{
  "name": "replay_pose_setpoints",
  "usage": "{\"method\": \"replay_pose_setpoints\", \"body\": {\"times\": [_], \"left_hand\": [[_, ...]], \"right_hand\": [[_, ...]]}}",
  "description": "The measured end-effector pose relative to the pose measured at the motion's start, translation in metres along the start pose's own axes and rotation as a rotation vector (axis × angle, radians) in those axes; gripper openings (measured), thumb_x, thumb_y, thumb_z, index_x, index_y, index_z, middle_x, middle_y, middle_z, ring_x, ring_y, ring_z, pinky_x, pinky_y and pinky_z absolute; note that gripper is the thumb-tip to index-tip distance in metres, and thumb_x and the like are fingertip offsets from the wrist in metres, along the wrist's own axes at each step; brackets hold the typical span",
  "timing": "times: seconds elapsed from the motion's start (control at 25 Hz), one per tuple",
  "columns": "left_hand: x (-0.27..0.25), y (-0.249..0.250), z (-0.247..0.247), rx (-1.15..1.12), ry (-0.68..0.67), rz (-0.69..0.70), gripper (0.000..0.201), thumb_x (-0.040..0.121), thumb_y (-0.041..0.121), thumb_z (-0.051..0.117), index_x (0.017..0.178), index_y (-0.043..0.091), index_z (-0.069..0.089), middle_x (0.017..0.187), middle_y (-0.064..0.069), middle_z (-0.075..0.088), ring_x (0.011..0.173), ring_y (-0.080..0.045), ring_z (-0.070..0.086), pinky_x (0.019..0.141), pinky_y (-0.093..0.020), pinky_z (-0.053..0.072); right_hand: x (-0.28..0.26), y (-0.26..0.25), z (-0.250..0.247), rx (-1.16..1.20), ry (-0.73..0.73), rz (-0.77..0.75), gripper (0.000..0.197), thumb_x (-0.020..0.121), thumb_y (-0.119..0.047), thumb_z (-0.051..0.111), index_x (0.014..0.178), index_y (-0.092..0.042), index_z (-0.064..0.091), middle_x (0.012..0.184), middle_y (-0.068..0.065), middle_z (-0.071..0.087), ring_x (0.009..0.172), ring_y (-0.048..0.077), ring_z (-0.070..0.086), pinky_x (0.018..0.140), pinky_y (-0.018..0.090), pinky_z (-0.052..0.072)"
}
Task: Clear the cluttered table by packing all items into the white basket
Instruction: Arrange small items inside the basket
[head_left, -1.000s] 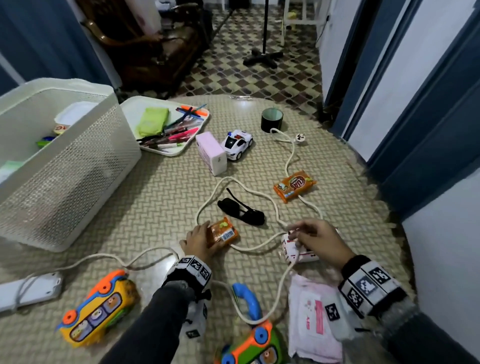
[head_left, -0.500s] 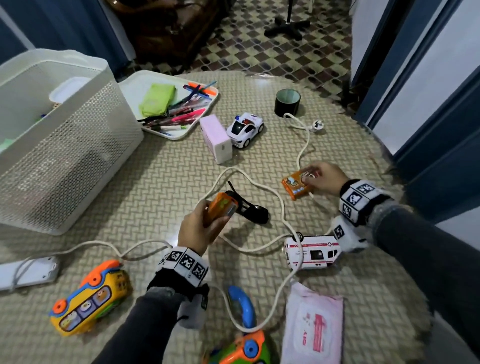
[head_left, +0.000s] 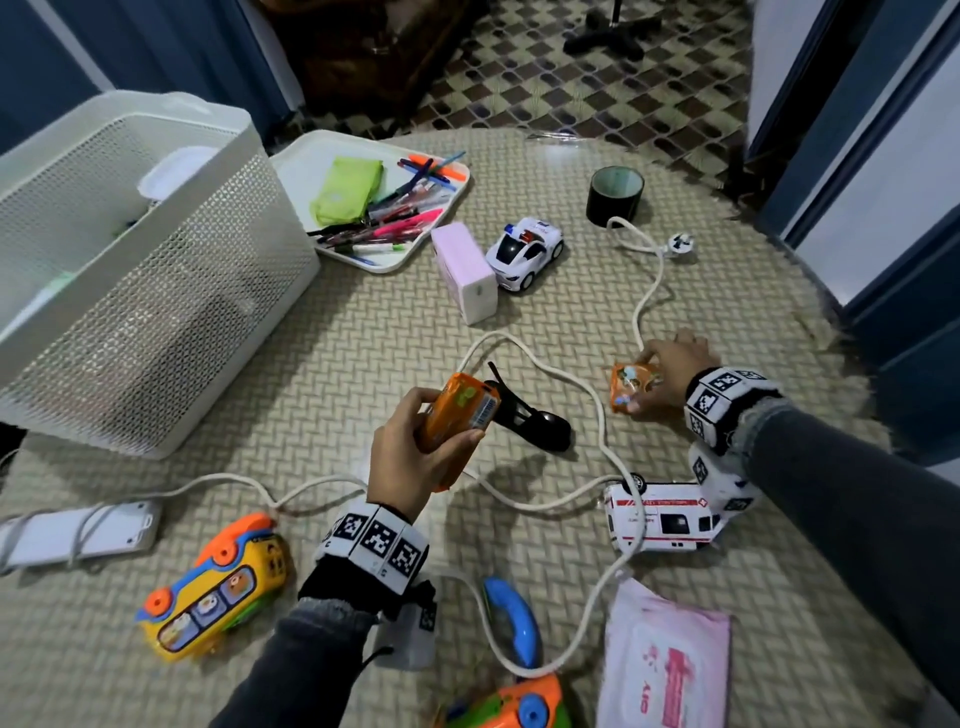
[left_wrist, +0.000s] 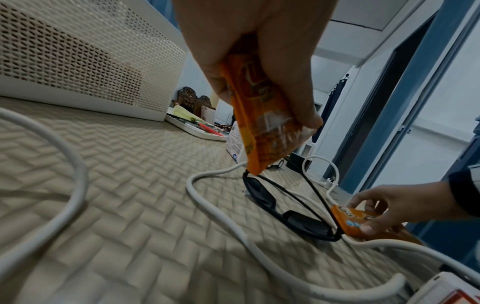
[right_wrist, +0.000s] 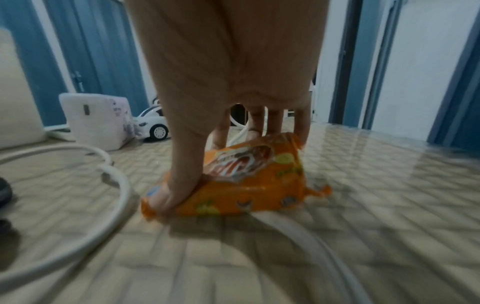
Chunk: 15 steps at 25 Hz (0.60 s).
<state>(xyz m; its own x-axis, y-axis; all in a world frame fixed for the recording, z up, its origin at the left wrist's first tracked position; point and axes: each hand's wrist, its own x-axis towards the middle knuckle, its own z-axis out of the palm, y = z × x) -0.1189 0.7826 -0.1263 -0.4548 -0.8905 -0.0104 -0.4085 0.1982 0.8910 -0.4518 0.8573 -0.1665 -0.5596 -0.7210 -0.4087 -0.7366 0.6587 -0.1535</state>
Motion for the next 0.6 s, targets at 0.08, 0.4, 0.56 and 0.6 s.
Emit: {"method": "replay_pose_setpoints", "body": {"times": [0.08, 0.4, 0.56, 0.6], "left_hand": [[-0.006, 0.001, -0.004, -0.011, 0.010, 0.001, 0.044, 0.067, 0.029, 0.085, 0.100, 0.019, 0.058, 0.081, 0.002, 0.072, 0.071, -0.009, 0.068, 0.065, -0.036, 0.058], [-0.041, 0.014, -0.047, -0.077, 0.147, 0.006, 0.034, 0.072, 0.029, 0.082, 0.095, 0.015, 0.062, 0.075, -0.002, 0.071, 0.068, -0.016, 0.068, 0.064, -0.044, 0.057], [-0.063, 0.018, -0.091, -0.123, 0.205, 0.045, 0.032, 0.072, 0.027, 0.082, 0.093, 0.014, 0.062, 0.073, -0.004, 0.071, 0.066, -0.019, 0.068, 0.063, -0.045, 0.057], [-0.067, 0.018, -0.106, -0.128, 0.223, 0.060, 0.031, 0.072, 0.027, 0.083, 0.092, 0.016, 0.062, 0.073, -0.004, 0.071, 0.066, -0.020, 0.068, 0.062, -0.046, 0.057]], "right_hand": [[-0.006, -0.004, -0.003, 0.108, -0.062, -0.033, 0.063, 0.051, -0.026, 0.093, 0.099, -0.024, 0.054, 0.116, 0.010, 0.047, 0.107, 0.031, 0.050, 0.091, 0.039, 0.042], [-0.077, -0.047, -0.034, 0.518, 0.379, -0.150, 0.048, 0.062, -0.015, 0.087, 0.105, -0.013, 0.065, 0.098, 0.010, 0.066, 0.094, 0.028, 0.061, 0.079, 0.032, 0.046], [-0.151, -0.100, -0.069, 0.693, 0.553, -0.318, 0.046, 0.070, -0.016, 0.083, 0.110, -0.008, 0.063, 0.095, 0.002, 0.059, 0.088, 0.016, 0.055, 0.077, 0.025, 0.041], [-0.169, -0.116, -0.072, 0.723, 0.583, -0.368, 0.044, 0.071, -0.017, 0.082, 0.109, -0.010, 0.061, 0.095, 0.003, 0.060, 0.086, 0.017, 0.057, 0.075, 0.027, 0.043]]}}
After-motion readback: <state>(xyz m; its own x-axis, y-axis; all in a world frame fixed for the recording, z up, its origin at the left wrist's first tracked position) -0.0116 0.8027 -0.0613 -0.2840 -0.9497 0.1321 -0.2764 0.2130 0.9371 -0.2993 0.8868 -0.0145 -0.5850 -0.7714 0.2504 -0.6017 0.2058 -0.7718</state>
